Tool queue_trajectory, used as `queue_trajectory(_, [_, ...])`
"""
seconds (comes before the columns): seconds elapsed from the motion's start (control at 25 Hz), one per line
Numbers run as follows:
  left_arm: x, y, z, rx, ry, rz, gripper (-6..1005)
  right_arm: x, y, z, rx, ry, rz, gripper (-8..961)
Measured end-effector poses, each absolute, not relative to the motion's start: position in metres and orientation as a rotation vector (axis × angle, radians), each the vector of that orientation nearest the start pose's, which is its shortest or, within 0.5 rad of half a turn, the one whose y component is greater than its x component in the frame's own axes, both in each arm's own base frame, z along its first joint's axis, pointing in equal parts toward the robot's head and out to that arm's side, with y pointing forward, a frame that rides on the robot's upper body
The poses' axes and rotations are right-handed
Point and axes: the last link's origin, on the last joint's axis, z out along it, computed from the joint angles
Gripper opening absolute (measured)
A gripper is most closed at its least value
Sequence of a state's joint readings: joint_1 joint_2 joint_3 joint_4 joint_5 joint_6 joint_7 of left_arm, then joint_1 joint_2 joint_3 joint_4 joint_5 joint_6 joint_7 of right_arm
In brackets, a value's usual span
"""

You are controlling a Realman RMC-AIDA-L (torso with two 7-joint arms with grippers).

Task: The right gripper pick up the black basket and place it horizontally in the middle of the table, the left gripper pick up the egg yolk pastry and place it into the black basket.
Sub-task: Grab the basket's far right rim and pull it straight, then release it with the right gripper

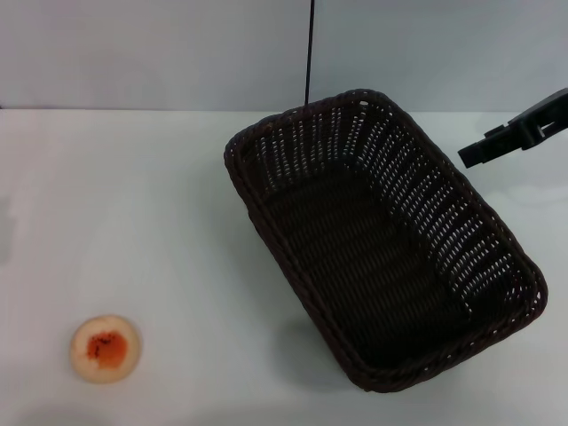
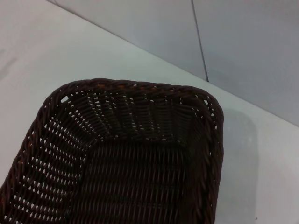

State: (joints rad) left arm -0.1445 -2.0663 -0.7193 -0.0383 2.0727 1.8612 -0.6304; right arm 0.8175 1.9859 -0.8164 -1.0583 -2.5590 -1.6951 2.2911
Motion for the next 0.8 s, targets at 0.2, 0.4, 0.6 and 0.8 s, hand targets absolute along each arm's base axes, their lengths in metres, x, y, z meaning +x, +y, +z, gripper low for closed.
queue_trajectory(0.2, [-0.359, 0.196, 0.061, -1.23, -0.507, -1.219, 621, 0.191, 0.399, 0.064, -2.646, 1.068, -0.189, 619])
queue_trajectory(0.4, [-0.36, 0.197, 0.061, -1.231, -0.516, -1.213, 622, 0.189, 0.398, 0.054, -2.658, 1.056, -0.224, 618])
queue_trajectory(0.6, [-0.36, 0.198, 0.061, -1.23, -0.517, -1.212, 624, 0.188, 0.395, 0.047, -2.669, 1.055, -0.245, 619])
queue_trajectory(0.8, [-0.361, 0.2, 0.06, -1.232, -0.525, -1.208, 626, 0.189, 0.393, 0.041, -2.683, 1.073, -0.252, 619])
